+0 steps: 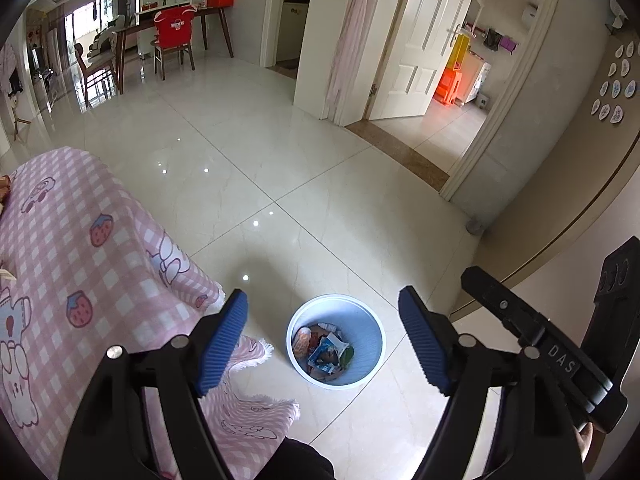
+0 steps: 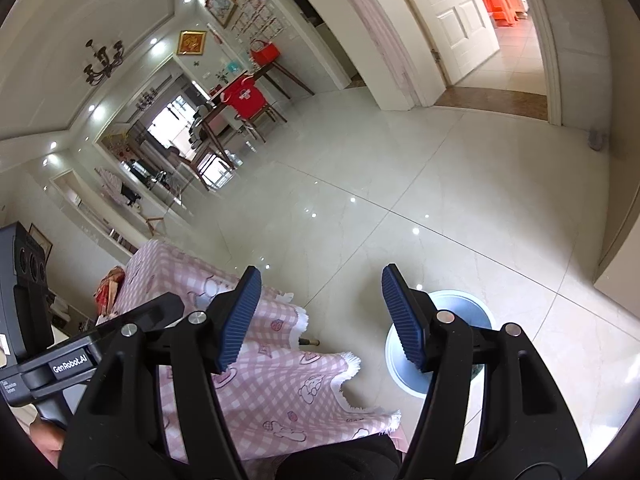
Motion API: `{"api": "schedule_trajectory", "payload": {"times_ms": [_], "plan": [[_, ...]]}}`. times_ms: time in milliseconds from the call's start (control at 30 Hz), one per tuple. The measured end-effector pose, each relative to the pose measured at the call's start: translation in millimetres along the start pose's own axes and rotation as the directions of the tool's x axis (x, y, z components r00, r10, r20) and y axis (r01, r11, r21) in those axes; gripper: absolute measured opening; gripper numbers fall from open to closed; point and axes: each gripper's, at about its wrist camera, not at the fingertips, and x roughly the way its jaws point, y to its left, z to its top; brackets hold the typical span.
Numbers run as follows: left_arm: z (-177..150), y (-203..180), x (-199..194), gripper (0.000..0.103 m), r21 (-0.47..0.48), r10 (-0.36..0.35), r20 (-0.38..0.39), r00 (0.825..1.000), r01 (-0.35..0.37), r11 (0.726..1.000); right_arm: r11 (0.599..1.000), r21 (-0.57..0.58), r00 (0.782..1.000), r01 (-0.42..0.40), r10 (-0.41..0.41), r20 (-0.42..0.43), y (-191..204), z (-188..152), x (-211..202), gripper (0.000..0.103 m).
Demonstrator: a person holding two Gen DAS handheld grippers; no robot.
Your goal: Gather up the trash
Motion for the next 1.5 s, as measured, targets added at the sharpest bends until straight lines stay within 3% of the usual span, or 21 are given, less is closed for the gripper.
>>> {"api": "schedule_trajectory", "payload": {"times_ms": [233, 333, 533, 700, 833, 1067, 1200, 1300, 1400, 1500], "plan": [[-6.2, 37.9, -39.2, 0.076, -0.049, 0.03, 0.059, 0.998, -0.027, 0.998, 0.993, -0.101, 0.998, -0.06, 0.057, -0.029, 56.0, -7.7, -0.9, 0.062], [-11.6, 65.7, -60.7, 0.076, -0.067, 0.075, 0.087, 0.993, -0.069, 0.995, 0.979, -0.174, 0.994, -0.101, 0.093, -0.057, 94.7, -16.7, 4.6, 0.062], [-29.6, 136.9, -98.3, 0.076, -0.099, 0.239, 0.099, 0.966, -0.23, 0.968, 0.937, -0.299, 0.98, -0.179, 0.144, -0.134, 168.1, -39.6, 27.6, 0.062], [-44.4, 204.6, -120.5, 0.076, -0.128, 0.352, 0.081, 0.932, -0.341, 0.931, 0.886, -0.405, 0.965, -0.226, 0.149, -0.214, 229.3, -66.2, 56.6, 0.062], [-50.6, 242.9, -117.8, 0.076, -0.157, 0.426, 0.034, 0.904, -0.416, 0.896, 0.841, -0.481, 0.954, -0.248, 0.125, -0.273, 267.3, -86.2, 82.4, 0.063], [-50.7, 278.9, -93.5, 0.076, -0.107, 0.468, -0.01, 0.884, -0.466, 0.878, 0.779, -0.58, 0.949, -0.236, 0.055, -0.312, 311.2, -109.9, 124.1, 0.063], [-45.2, 285.8, -80.3, 0.076, -0.086, 0.444, -0.009, 0.896, -0.443, 0.893, 0.742, -0.635, 0.952, -0.213, 0.011, -0.306, 333.9, -111.9, 146.1, 0.063], [-44.4, 289.2, -74.8, 0.06, -0.073, 0.432, -0.003, 0.902, -0.431, 0.899, 0.713, -0.671, 0.953, -0.202, -0.016, -0.303, 348.4, -113.7, 159.5, 0.063], [-42.4, 295.4, -76.0, 0.034, -0.105, 0.356, -0.009, 0.934, -0.355, 0.929, 0.7, -0.687, 0.951, -0.198, -0.031, -0.306, 356.6, -110.4, 172.6, 0.063], [-44.7, 295.5, -77.2, 0.021, -0.103, 0.353, 0.001, 0.935, -0.352, 0.931, 0.682, -0.701, 0.949, -0.206, -0.035, -0.312, 366.3, -111.3, 182.2, 0.063]]}}
